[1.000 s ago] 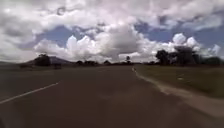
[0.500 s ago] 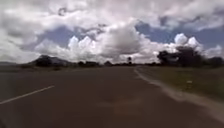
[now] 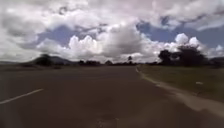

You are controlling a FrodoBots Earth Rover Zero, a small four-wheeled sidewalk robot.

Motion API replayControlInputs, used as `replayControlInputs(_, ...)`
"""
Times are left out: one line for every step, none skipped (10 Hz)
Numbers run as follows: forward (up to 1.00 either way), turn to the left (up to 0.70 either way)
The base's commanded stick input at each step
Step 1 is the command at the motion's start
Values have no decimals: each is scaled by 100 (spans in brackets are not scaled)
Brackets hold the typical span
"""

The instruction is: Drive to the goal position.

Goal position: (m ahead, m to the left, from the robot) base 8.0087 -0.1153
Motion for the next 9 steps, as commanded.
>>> replayControlInputs(100,0)
replayControlInputs(100,0)
replayControlInputs(100,0)
replayControlInputs(100,0)
replayControlInputs(100,0)
replayControlInputs(100,0)
replayControlInputs(100,0)
replayControlInputs(100,0)
replayControlInputs(100,0)
